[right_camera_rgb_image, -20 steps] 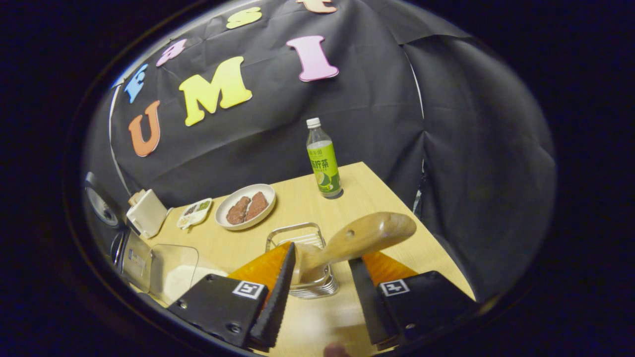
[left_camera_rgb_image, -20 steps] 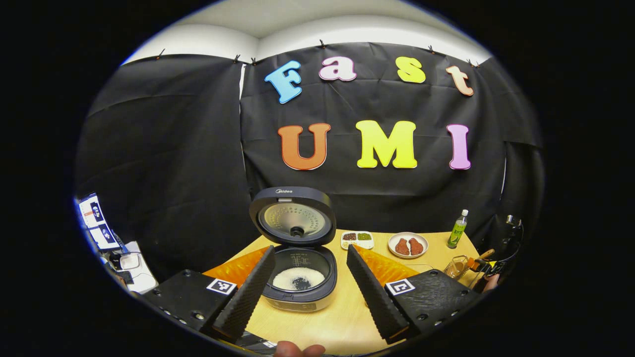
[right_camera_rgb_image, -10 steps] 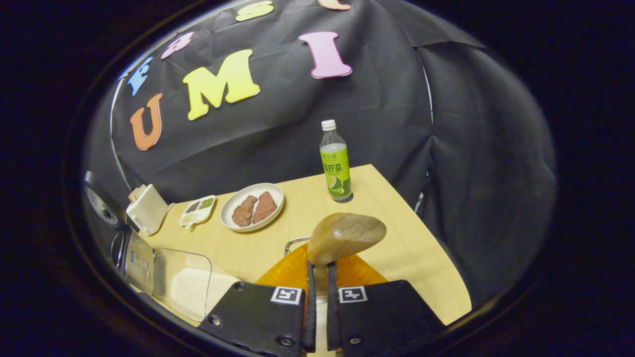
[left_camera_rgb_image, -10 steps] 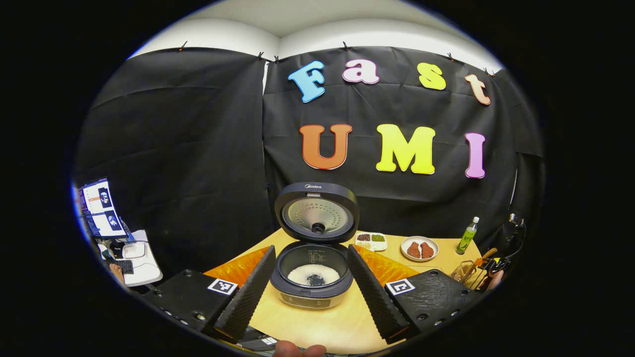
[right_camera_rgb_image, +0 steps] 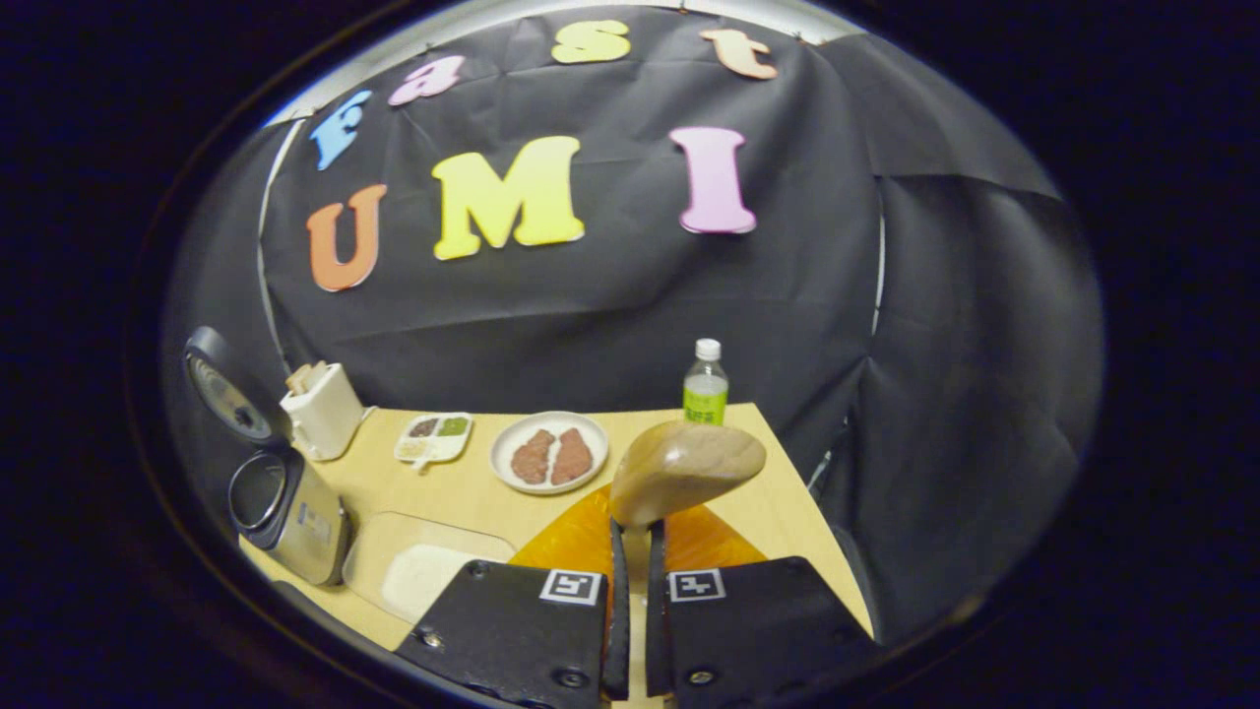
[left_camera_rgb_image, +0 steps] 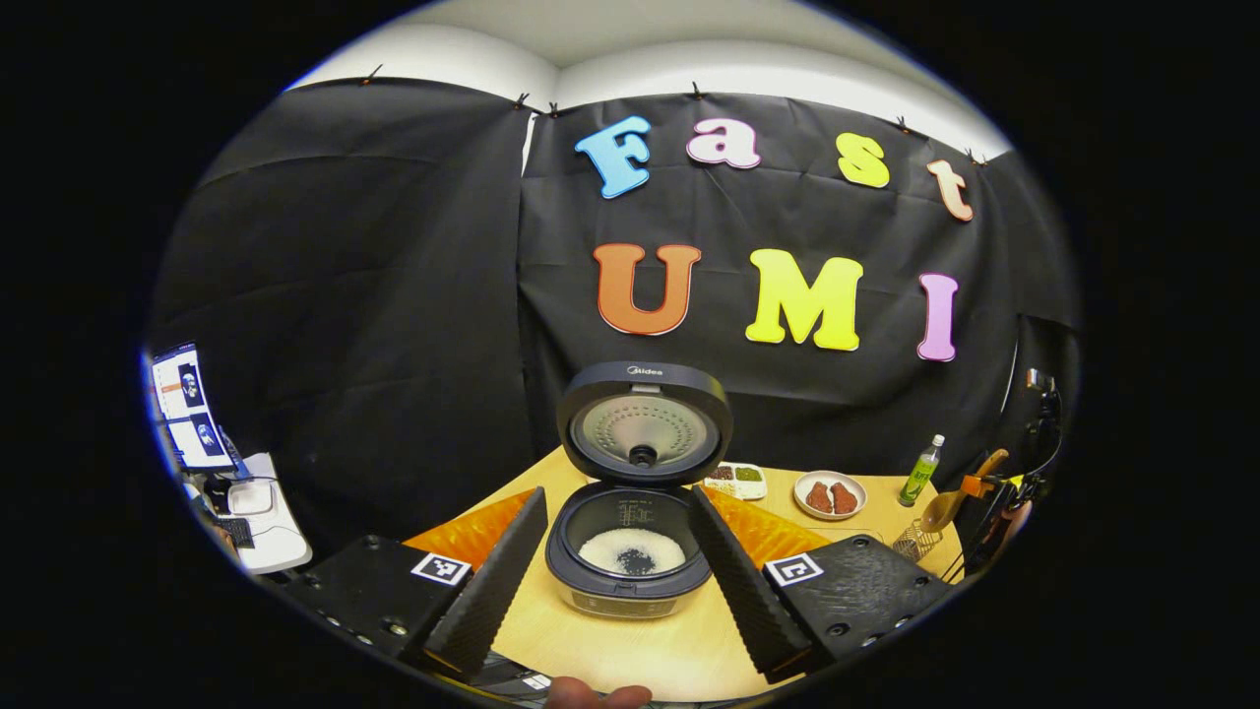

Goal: Close the left gripper, press the button to open the rice cooker; take a wooden spoon from the chopstick holder with the right hand, scoop a spoonful of rice and pour it into the rice cooker, then put the wooden spoon back into the chopstick holder.

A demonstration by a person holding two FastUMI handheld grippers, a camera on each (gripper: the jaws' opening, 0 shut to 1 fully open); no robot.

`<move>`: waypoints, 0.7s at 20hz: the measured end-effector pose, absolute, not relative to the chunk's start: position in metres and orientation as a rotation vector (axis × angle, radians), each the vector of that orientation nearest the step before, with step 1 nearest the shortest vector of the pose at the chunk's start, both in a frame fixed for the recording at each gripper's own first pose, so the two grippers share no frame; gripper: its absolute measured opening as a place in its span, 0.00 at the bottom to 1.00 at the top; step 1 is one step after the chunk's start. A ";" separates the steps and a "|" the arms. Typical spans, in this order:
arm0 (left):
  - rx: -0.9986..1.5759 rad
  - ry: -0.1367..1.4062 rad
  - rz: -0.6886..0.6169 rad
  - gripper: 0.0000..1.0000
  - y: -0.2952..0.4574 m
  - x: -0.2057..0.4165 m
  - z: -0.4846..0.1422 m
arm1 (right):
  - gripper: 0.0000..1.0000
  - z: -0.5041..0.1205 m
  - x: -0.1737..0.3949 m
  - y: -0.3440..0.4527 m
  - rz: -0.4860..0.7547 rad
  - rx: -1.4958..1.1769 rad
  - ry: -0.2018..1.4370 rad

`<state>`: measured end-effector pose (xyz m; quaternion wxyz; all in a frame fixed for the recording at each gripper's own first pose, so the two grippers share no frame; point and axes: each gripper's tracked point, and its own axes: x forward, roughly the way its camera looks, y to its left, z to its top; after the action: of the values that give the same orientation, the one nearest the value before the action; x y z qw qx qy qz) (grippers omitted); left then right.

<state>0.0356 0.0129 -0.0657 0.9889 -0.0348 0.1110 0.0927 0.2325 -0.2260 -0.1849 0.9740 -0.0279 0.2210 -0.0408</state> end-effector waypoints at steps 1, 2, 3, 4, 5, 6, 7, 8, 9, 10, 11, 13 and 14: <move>-0.070 0.220 0.185 0.94 0.018 0.035 -0.066 | 0.12 -0.180 0.232 -0.207 -0.050 -0.082 0.446; -0.066 0.215 0.185 0.94 0.023 0.035 -0.066 | 0.12 -0.177 0.231 -0.188 -0.022 -0.097 0.448; -0.061 0.211 0.186 0.94 0.029 0.034 -0.066 | 0.12 -0.177 0.230 -0.170 0.008 -0.102 0.455; -0.059 0.213 0.185 0.94 0.033 0.034 -0.067 | 0.12 -0.181 0.229 -0.152 0.036 -0.103 0.470; -0.060 0.214 0.185 0.94 0.038 0.032 -0.066 | 0.11 -0.189 0.227 -0.136 0.061 -0.109 0.491; -0.063 0.213 0.184 0.95 0.042 0.032 -0.066 | 0.12 -0.199 0.227 -0.124 0.079 -0.119 0.513; -0.067 0.214 0.186 0.95 0.047 0.031 -0.067 | 0.11 -0.212 0.226 -0.116 0.089 -0.137 0.540; -0.070 0.217 0.187 0.95 0.051 0.029 -0.067 | 0.12 -0.230 0.226 -0.109 0.095 -0.159 0.578; -0.072 0.220 0.190 0.95 0.056 0.027 -0.069 | 0.12 -0.249 0.225 -0.107 0.097 -0.177 0.622; -0.070 0.223 0.196 0.95 0.062 0.025 -0.069 | 0.12 -0.267 0.224 -0.106 0.093 -0.192 0.661; -0.068 0.229 0.208 0.95 0.071 0.022 -0.072 | 0.12 -0.282 0.225 -0.106 0.087 -0.217 0.693; -0.069 0.246 0.239 0.95 0.088 0.018 -0.076 | 0.12 -0.304 0.229 -0.104 0.073 -0.284 0.718; -0.071 0.251 0.256 0.95 0.096 0.016 -0.077 | 0.12 -0.313 0.229 -0.104 0.064 -0.315 0.728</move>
<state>0.0159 0.0961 -0.0772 0.9833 -0.0354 0.1249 0.1274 0.2294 -0.1037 -0.3132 0.9219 -0.1532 0.3544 0.0314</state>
